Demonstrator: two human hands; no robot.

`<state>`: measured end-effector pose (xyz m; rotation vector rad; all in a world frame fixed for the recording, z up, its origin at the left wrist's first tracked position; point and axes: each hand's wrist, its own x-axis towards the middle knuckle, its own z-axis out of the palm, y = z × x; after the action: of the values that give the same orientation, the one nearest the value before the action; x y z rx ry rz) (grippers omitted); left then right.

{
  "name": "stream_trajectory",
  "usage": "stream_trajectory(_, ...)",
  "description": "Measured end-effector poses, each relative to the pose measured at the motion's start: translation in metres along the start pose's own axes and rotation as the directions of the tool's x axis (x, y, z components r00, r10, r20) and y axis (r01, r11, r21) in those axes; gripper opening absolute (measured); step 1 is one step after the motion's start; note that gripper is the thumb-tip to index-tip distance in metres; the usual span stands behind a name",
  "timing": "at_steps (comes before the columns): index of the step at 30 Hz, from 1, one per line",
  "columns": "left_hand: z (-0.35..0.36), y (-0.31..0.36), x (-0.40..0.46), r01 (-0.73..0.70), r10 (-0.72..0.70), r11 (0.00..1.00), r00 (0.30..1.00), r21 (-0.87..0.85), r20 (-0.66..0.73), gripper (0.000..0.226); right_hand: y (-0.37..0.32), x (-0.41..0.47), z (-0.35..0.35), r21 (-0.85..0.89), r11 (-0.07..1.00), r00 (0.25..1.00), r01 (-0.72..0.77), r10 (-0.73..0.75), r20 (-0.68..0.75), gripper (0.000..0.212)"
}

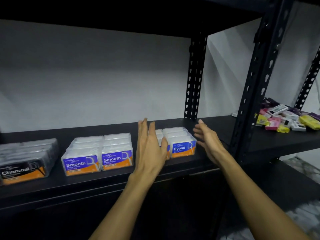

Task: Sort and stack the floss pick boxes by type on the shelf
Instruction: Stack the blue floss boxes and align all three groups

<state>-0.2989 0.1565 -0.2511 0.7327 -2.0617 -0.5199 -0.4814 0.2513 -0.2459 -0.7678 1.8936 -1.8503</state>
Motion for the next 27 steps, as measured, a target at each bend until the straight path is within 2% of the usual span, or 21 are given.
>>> stream_trajectory(2, 0.002, 0.0, 0.008, 0.069, -0.068, 0.997, 0.997, 0.028, -0.035, 0.073, 0.005, 0.011, 0.007, 0.103, 0.994, 0.997, -0.041, 0.033, 0.072, 0.072)
stream_trajectory(4, 0.004, -0.002, 0.014, 0.139, -0.136, 0.989, 0.989, 0.053, -0.055, 0.083, 0.006, 0.017, 0.012, 0.126, 0.99, 0.99, -0.067, 0.05, 0.135, 0.074)
stream_trajectory(9, 0.01, 0.007, 0.011, 0.356, -0.358, 0.934, 0.933, -0.041, -0.045, 0.094, 0.006, 0.019, 0.016, 0.199, 0.973, 0.975, -0.115, 0.072, 0.211, 0.059)
stream_trajectory(11, 0.013, 0.012, 0.01, 0.412, -0.42, 0.905, 0.905, -0.11, -0.063, 0.09, 0.004, 0.017, 0.015, 0.193, 0.975, 0.97, -0.113, 0.067, 0.232, 0.045)
stream_trajectory(16, 0.023, 0.002, 0.015, 0.422, -0.443, 0.873, 0.896, -0.242, -0.036, 0.064, -0.002, 0.011, 0.007, 0.164, 0.981, 0.976, -0.101, 0.065, 0.207, 0.045)
stream_trajectory(18, 0.027, -0.001, 0.017, 0.43, -0.463, 0.828, 0.887, -0.359, -0.005, 0.055, -0.003, 0.008, 0.003, 0.14, 0.986, 0.975, -0.089, 0.057, 0.213, 0.044)
stream_trajectory(20, 0.029, -0.006, 0.02, 0.445, -0.505, 0.725, 0.863, -0.526, 0.035, 0.05, -0.003, 0.007, 0.0, 0.136, 0.987, 0.975, -0.082, 0.051, 0.215, 0.045)
stream_trajectory(21, 0.029, -0.007, 0.021, 0.464, -0.536, 0.642, 0.841, -0.61, 0.075, 0.051, -0.004, 0.007, -0.001, 0.134, 0.988, 0.976, -0.081, 0.051, 0.214, 0.045)
stream_trajectory(23, 0.028, -0.01, 0.025, 0.506, -0.57, 0.503, 0.804, -0.701, 0.171, 0.058, -0.004, 0.005, -0.001, 0.126, 0.989, 0.976, -0.077, 0.048, 0.212, 0.045)
stream_trajectory(24, 0.026, -0.01, 0.026, 0.528, -0.567, 0.485, 0.797, -0.697, 0.209, 0.062, -0.004, 0.004, -0.002, 0.12, 0.99, 0.976, -0.075, 0.048, 0.212, 0.045)
stream_trajectory(27, 0.023, -0.007, 0.027, 0.557, -0.534, 0.57, 0.81, -0.603, 0.244, 0.054, -0.005, 0.0, -0.001, 0.108, 0.992, 0.975, -0.064, 0.039, 0.217, 0.044)
